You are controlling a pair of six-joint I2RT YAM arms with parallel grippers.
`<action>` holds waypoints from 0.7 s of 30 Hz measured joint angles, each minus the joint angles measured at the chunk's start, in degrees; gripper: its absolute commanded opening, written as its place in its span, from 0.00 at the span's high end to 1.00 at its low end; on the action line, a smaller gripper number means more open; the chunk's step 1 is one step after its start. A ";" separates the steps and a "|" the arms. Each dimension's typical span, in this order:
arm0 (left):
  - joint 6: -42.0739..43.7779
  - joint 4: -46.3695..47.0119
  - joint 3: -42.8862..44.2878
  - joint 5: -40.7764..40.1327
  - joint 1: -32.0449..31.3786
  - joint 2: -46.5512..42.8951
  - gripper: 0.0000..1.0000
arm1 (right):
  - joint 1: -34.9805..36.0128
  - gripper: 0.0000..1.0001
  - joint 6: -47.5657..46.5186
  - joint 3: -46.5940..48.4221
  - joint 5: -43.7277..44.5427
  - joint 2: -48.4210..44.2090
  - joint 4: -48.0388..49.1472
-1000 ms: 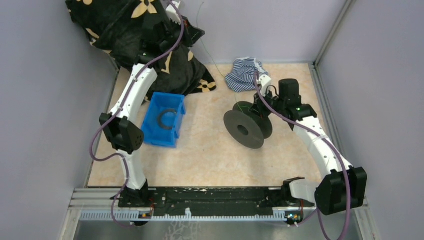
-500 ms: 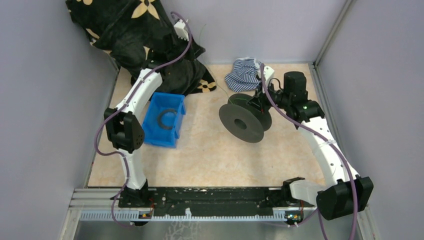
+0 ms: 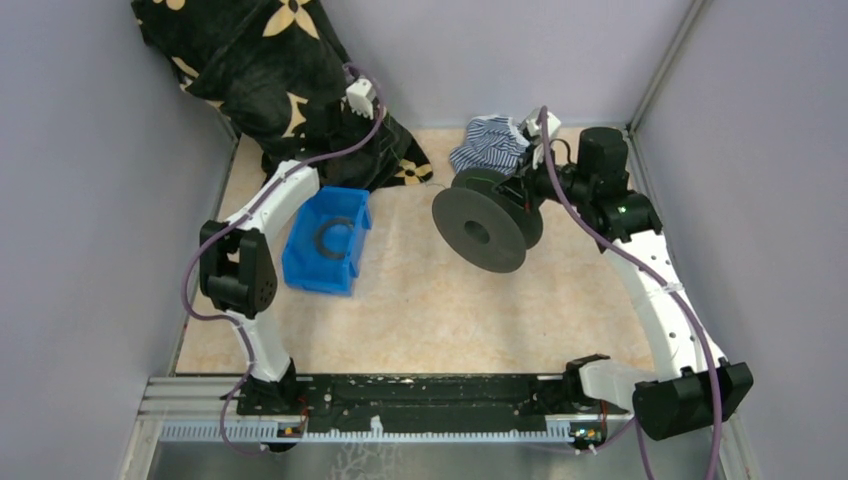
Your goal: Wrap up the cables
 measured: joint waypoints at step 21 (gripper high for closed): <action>9.86 6.73 -24.76 4.26 -5.31 -10.58 1.00 | -1.86 1.00 18.14 17.90 14.40 7.89 0.24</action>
